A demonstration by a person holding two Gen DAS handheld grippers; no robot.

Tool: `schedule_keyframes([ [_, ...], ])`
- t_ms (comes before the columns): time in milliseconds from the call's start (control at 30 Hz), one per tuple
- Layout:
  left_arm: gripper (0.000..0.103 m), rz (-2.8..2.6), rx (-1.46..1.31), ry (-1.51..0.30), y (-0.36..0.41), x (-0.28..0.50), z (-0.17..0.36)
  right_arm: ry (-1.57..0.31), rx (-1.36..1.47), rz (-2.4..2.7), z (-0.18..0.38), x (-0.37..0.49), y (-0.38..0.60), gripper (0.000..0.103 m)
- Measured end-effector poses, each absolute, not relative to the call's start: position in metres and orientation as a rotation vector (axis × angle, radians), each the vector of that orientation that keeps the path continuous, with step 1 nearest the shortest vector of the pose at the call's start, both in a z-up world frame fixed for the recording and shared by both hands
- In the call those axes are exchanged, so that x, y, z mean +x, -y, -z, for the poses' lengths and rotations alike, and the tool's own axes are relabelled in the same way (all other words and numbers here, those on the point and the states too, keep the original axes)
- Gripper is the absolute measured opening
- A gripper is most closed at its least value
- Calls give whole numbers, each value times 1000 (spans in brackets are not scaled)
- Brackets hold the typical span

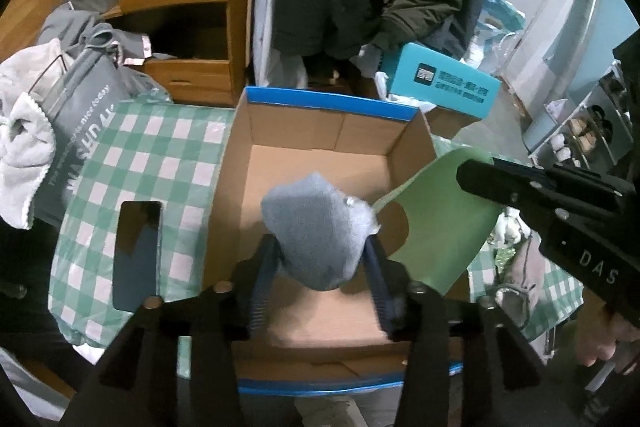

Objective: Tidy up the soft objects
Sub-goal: 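Carry both items over the shoebox and open both grippers to drop them, then move both grippers back over the pile toward the grey fleece towel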

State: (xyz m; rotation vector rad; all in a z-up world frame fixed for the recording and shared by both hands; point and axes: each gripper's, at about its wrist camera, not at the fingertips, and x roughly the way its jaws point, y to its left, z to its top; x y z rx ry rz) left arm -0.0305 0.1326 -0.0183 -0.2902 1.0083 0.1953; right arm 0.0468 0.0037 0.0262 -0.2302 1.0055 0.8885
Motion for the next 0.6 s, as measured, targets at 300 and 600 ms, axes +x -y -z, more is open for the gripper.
schedule_keyframes([
  [300, 63, -208, -279, -1001, -132, -30, 17, -1017, -232, -835, -21, 51, 4, 62],
  [600, 65, -181, -260, -1023, -118, -23, 20, -1050, -215, -771, -15, 58, 25, 66],
])
